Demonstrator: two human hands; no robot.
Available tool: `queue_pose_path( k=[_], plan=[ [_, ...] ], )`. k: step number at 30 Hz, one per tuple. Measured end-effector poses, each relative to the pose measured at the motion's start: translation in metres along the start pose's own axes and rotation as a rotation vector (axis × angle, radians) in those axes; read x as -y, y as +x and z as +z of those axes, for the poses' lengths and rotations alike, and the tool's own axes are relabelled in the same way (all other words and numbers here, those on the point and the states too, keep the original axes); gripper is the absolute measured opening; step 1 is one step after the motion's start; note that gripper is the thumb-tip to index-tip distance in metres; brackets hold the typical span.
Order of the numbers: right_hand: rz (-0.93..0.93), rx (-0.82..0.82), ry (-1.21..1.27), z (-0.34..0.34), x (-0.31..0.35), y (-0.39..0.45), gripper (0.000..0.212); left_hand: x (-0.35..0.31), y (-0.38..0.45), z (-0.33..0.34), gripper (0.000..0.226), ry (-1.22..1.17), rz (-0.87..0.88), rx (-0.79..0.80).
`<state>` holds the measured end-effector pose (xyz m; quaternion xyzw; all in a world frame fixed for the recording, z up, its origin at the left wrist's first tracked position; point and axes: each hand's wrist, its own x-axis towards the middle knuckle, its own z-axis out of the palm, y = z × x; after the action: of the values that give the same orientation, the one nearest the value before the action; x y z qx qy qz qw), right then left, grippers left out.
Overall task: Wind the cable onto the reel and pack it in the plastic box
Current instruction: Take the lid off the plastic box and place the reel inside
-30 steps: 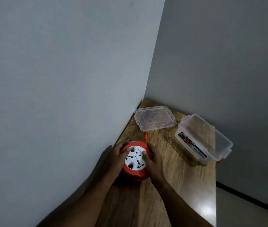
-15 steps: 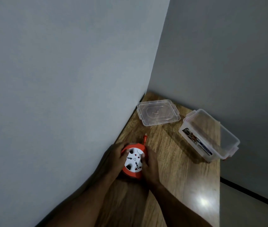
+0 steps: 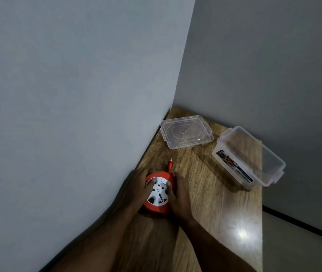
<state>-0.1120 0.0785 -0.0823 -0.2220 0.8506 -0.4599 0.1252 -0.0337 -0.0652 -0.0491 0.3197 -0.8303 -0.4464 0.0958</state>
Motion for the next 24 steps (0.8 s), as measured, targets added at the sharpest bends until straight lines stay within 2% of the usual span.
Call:
queue_pose_path(
  k=[4,7,13,16,24],
  plan=[
    [0.068,-0.064,0.022,-0.015,-0.003,0.005,0.061,-0.015,0.015,0.002,0.048,-0.104,-0.014,0.002],
    [0.072,-0.117,0.036,-0.031,-0.003,0.008,0.065,-0.029,0.026,0.005,0.052,-0.142,0.021,0.011],
    [0.068,-0.225,0.081,-0.068,-0.006,0.015,0.057,-0.065,0.044,0.031,0.046,-0.345,0.060,0.015],
    [0.093,-0.287,0.131,-0.088,-0.007,0.021,0.058,-0.086,0.049,0.045,0.053,-0.437,0.069,0.047],
    [0.042,-0.513,0.177,-0.144,-0.013,0.039,0.050,-0.136,0.071,0.086,0.045,-0.450,0.168,0.074]
  ],
)
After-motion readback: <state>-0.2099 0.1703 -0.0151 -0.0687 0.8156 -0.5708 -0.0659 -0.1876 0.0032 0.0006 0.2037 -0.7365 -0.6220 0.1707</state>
